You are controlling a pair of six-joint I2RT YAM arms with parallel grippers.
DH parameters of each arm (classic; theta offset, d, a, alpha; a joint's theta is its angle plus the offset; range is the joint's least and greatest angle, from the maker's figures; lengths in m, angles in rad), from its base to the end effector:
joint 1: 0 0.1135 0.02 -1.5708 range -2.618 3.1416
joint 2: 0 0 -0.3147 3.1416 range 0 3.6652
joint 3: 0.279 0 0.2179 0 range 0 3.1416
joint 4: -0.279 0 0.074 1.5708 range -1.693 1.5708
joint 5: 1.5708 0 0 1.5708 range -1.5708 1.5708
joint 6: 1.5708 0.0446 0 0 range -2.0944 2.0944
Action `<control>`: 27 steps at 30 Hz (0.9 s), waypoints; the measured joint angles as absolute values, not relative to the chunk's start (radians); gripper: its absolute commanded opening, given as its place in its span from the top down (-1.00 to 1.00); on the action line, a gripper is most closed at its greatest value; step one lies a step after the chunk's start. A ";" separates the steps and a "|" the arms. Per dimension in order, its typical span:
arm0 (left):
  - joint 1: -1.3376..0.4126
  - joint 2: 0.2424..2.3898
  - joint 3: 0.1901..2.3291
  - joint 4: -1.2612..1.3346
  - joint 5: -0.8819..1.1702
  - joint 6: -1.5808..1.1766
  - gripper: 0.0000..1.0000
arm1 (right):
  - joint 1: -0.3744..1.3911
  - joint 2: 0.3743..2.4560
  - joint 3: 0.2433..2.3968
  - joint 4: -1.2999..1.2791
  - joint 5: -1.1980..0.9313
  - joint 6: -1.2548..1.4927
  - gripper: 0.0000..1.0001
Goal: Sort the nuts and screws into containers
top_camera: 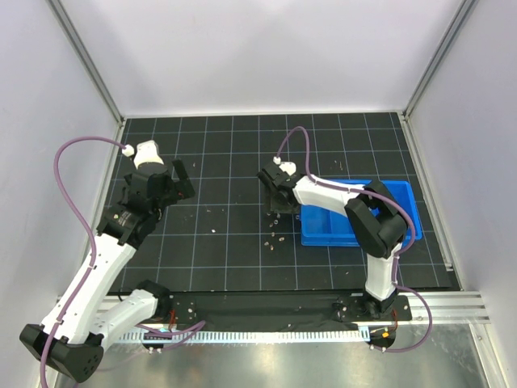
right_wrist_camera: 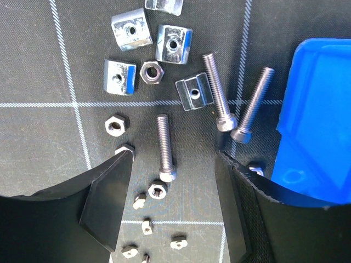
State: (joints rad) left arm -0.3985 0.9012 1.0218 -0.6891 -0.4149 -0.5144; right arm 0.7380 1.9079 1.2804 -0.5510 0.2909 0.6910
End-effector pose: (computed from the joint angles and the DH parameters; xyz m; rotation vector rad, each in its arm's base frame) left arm 0.1196 -0.0308 0.3832 -0.3588 2.0567 -0.1089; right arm 0.2849 0.2418 0.2282 0.0149 2.6587 0.0519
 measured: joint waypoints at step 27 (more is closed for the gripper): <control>-0.397 0.901 1.022 -0.689 -0.415 -0.514 -0.99 | 0.741 1.952 1.319 -0.557 0.311 0.661 0.78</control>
State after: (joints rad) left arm -0.3969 0.9012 1.0218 -0.6891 -0.4149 -0.5144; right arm 0.7410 1.9522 1.3190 -0.5571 0.3115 0.6613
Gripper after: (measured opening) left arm 0.996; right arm 0.243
